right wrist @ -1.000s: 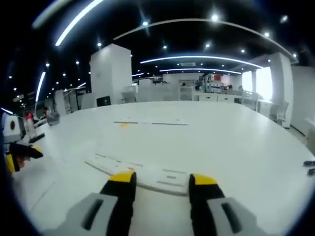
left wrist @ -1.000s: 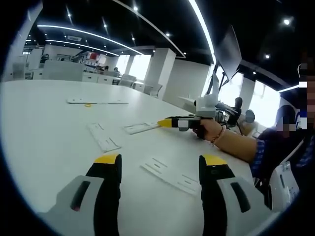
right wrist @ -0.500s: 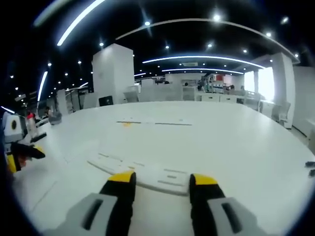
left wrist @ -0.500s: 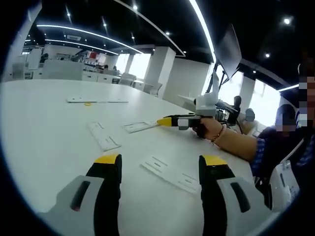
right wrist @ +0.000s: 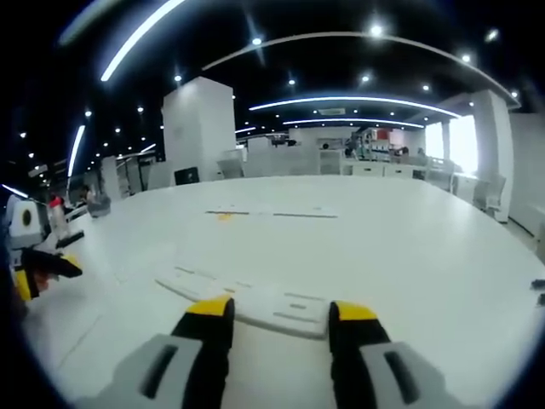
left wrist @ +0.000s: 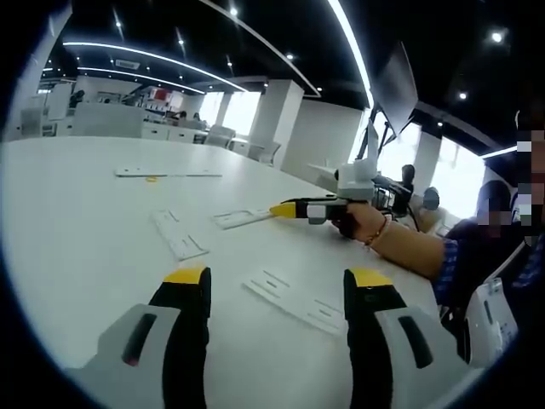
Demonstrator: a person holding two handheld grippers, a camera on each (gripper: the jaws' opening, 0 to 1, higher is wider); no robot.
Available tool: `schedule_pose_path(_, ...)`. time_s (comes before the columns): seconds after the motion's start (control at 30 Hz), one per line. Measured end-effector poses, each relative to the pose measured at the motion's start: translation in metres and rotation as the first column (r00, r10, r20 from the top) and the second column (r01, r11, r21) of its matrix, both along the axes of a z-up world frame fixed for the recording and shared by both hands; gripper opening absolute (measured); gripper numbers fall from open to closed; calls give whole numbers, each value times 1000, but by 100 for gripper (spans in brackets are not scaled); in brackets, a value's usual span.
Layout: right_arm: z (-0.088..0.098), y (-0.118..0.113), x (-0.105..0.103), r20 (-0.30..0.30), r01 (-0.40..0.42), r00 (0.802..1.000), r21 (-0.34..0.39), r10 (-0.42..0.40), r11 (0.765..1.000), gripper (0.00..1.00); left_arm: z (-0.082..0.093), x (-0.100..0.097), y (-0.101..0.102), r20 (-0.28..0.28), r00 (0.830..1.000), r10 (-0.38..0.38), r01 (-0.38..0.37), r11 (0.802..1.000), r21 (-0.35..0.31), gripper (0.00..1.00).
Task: Locate the socket holder cover, grip the socket holder cover, clip it into the socket holder slot.
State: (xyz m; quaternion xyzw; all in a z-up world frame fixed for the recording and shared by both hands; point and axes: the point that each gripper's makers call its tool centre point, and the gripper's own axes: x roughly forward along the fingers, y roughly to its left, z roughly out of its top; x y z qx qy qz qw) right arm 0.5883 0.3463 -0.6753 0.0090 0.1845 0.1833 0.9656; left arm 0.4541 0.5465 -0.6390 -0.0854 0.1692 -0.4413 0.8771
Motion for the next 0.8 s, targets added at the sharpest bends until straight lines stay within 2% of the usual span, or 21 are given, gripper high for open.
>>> schedule_pose_path(0.57, 0, 6, -1, 2, -17, 1000, -24, 17, 1000, 46, 2, 0, 0, 5, 1000, 1, -1, 1000, 4, 63)
schedule_pose_path(0.8, 0, 8, -1, 2, -24, 1000, -29, 24, 999, 46, 7, 5, 3, 12, 1000, 2, -2, 1000, 3, 63)
